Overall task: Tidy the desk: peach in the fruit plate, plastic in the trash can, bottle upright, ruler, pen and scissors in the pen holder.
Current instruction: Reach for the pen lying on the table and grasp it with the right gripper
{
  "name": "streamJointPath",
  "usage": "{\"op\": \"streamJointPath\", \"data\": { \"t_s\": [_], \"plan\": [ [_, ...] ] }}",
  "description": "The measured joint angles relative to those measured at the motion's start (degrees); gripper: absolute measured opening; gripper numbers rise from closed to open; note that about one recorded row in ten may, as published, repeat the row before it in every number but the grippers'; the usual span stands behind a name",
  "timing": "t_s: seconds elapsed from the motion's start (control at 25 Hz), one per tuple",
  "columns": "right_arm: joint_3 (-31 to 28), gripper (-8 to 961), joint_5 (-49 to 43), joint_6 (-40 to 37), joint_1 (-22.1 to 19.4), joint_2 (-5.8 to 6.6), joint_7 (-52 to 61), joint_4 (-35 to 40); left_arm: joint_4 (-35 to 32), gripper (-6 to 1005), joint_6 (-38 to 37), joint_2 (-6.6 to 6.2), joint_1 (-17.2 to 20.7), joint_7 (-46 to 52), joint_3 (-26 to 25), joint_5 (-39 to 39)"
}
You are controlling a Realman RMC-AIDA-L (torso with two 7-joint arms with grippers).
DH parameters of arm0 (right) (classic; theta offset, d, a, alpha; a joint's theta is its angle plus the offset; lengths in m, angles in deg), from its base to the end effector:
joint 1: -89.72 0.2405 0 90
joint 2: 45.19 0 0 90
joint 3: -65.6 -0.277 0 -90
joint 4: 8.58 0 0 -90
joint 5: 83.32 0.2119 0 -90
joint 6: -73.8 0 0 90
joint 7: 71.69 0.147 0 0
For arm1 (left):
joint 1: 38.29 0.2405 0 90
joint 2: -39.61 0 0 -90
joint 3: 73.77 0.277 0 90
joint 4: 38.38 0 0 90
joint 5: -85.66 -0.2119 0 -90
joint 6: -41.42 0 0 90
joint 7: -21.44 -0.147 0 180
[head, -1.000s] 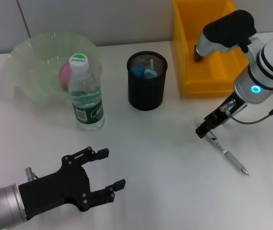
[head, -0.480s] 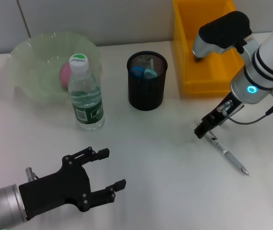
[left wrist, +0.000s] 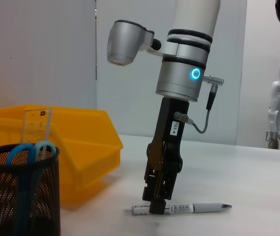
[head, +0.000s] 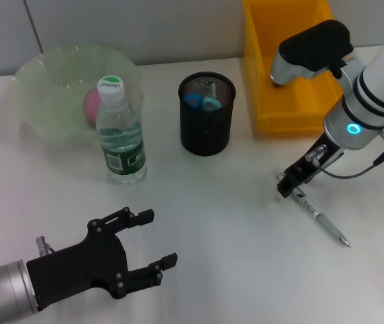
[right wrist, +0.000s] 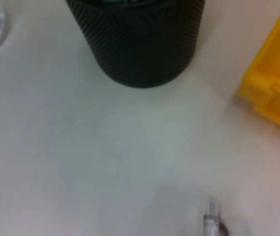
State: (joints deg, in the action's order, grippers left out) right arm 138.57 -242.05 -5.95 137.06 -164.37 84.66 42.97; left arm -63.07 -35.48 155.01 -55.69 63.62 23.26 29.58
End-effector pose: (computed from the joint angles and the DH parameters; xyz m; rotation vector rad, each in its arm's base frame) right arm 0.2238 0.4104 -0.0358 -2.3492 1.2223 -0.6231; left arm -0.2974 0.2600 -0.0854 -2.6898 -0.2561 -0.8368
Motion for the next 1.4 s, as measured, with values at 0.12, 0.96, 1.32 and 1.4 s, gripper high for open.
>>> {"op": "streamJointPath", "data": {
  "t_s": [0.12,0.96,1.32,1.4],
  "plan": [
    [0.0,519,0.0,0.2,0.2,0.00,0.0,-0.3,0.0,797,0.0,0.00,0.0,0.0,0.0,0.0],
    [0.0,423,-0.1,1.3,0.9,0.09,-0.4,-2.5,0.0,798,0.1,0.09,0.0,-0.1,0.0,0.0],
    [0.5,370,-0.5,1.6,1.2,0.17,-1.7,-3.9,0.0,797,0.0,0.09,0.1,-0.1,0.0,0.0],
    [0.5,312,-0.5,1.6,1.2,0.17,-1.8,-4.0,0.0,797,0.0,-0.02,0.1,-0.1,0.0,0.0]
  ]
}}
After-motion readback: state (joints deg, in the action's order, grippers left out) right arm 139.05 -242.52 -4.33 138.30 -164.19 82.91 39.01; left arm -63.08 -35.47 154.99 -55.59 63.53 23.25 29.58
